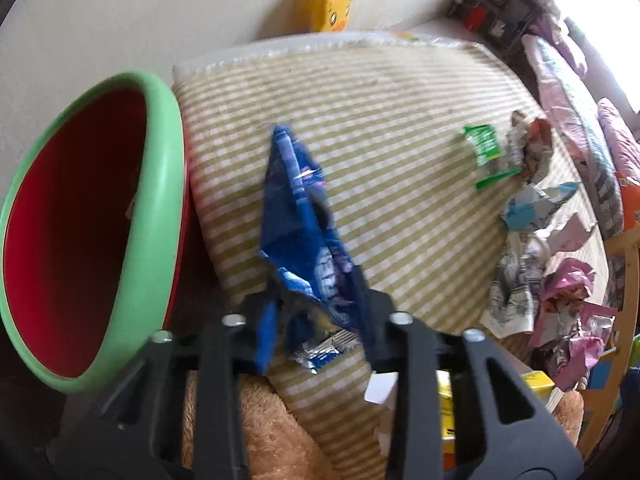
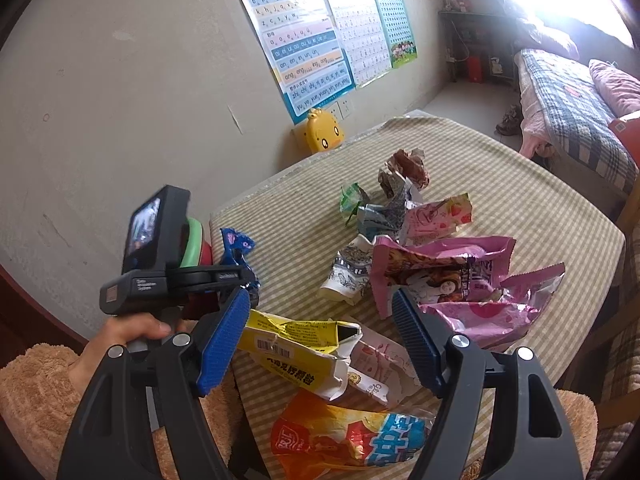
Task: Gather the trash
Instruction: 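Grasp the blue wrapper on the table with the left gripper, then hold the blue wrapper with the left gripper while the right gripper grasps the green packet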
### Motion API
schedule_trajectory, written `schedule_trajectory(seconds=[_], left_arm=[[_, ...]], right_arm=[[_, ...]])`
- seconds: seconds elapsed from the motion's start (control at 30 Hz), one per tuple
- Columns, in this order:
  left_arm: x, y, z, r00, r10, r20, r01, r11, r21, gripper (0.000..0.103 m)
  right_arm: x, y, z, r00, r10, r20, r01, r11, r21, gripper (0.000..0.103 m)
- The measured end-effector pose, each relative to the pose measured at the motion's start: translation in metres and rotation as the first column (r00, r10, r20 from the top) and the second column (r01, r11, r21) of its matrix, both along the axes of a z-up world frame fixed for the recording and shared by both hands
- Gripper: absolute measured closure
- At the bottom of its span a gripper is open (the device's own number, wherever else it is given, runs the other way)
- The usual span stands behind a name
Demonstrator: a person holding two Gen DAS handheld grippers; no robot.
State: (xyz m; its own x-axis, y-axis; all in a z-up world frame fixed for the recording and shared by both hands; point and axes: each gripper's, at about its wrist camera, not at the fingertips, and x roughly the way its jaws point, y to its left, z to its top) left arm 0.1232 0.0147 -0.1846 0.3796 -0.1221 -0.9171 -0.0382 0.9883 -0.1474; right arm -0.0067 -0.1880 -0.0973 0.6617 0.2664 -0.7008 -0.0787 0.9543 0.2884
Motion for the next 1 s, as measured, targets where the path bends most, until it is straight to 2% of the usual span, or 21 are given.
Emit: schedule_trajectory(seconds=[0.03,0.07,0.1,0.27,0.37,0.5,0.7,0.9,1.0], left_arm=[[-0.002,0.000,0.003,1.000,-0.004,0.011,0.004,1.000,-0.003,0.083],[-0.004,0.000,0.006,1.000,-0.006,0.024,0.007,1.000,-0.007,0.092],[-0.007,0.001,0.010,0.999,-0.010,0.037,0.010,1.000,-0.009,0.093],[-0.032,0.004,0.036,0.990,-0.049,0.134,0.048,0.999,0.013,0.094],[-0.047,0.007,0.051,0.981,-0.072,0.181,0.068,0.997,0.030,0.094],[-0.057,0.007,0.063,0.970,-0.089,0.227,0.079,0.996,0.052,0.094],[-0.064,0.014,0.077,0.957,-0.091,0.274,0.078,0.995,0.058,0.094],[-0.069,0.026,0.082,0.955,-0.072,0.287,0.064,0.997,0.039,0.093],[-0.069,0.033,0.081,0.955,-0.065,0.290,0.057,0.998,0.036,0.093]], right_arm=[[0.001,0.000,-0.001,1.000,0.001,-0.004,-0.001,1.000,0.000,0.032],[0.002,0.001,-0.002,1.000,0.002,-0.007,-0.002,1.000,-0.001,0.032],[0.003,0.001,-0.003,1.000,0.003,-0.011,-0.003,1.000,-0.002,0.032],[0.021,-0.002,-0.007,0.999,-0.004,-0.033,0.004,1.000,0.014,0.032],[0.044,-0.004,-0.007,0.999,-0.011,-0.048,0.010,1.000,-0.006,0.032],[0.090,-0.001,-0.003,0.999,-0.006,-0.045,0.003,0.998,-0.056,0.032],[0.160,0.010,-0.018,0.993,0.023,-0.112,-0.041,0.986,-0.163,0.033],[0.207,0.019,-0.047,0.981,0.015,-0.193,-0.063,0.968,-0.243,0.043],[0.220,0.018,-0.060,0.973,0.007,-0.231,-0.068,0.965,-0.254,0.051]])
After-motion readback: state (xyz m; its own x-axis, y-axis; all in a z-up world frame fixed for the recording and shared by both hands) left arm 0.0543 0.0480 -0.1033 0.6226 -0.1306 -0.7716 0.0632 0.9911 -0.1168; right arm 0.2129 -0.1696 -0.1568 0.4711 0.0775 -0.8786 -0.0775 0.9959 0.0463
